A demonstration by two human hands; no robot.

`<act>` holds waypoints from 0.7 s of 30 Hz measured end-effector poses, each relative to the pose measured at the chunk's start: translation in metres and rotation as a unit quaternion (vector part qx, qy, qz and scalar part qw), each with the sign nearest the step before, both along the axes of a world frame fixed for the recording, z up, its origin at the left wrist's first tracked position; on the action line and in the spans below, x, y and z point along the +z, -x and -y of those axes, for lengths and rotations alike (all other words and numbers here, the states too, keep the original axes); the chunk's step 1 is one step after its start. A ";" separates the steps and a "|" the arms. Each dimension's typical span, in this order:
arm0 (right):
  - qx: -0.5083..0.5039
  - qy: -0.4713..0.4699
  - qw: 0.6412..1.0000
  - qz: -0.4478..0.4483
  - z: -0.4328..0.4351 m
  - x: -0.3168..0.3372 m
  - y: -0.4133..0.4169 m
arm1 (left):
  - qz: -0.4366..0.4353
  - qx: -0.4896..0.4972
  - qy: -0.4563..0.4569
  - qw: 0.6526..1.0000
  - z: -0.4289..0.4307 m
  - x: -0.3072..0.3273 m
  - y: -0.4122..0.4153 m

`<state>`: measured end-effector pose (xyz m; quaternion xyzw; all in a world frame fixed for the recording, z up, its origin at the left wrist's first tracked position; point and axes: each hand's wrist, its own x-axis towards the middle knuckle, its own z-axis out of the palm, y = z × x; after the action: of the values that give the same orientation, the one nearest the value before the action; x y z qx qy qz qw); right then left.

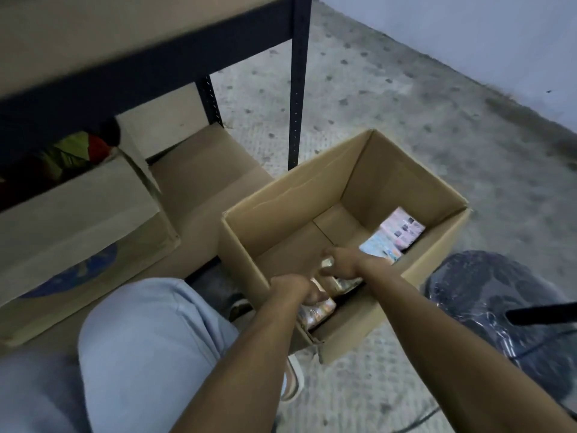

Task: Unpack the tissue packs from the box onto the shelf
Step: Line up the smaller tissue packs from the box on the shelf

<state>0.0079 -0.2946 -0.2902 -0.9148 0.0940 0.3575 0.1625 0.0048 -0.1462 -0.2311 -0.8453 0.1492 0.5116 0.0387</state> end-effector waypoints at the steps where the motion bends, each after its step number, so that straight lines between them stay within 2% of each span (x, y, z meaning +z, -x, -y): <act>1: 0.005 0.004 1.000 0.001 0.001 -0.003 -0.002 | -0.006 0.015 0.003 1.000 0.001 -0.003 0.001; 5: 0.000 0.005 1.000 -0.003 0.008 -0.010 -0.010 | -0.045 0.114 0.040 0.992 0.006 -0.012 0.007; 8: -0.008 0.005 1.000 -0.008 0.014 -0.015 -0.014 | -0.090 0.250 0.103 0.959 0.015 -0.015 0.014; 9: -0.012 0.004 1.000 -0.009 0.016 -0.016 -0.015 | -0.074 0.275 0.119 0.951 0.017 -0.020 0.015; 12: -0.003 0.004 1.000 -0.005 0.019 -0.019 -0.018 | -0.003 0.302 0.144 0.942 0.019 -0.032 0.013; 15: 0.010 0.013 1.000 0.011 0.019 -0.021 -0.020 | -0.019 0.323 0.145 0.935 0.021 -0.034 0.009; 21: 0.008 0.008 0.999 0.031 0.017 -0.012 -0.015 | 0.014 0.331 0.169 0.928 0.018 -0.025 0.002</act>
<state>0.0225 -0.3119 -0.3020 -0.9276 0.0845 0.3291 0.1556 0.0028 -0.1643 -0.2560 -0.8478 -0.0554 0.4506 -0.2740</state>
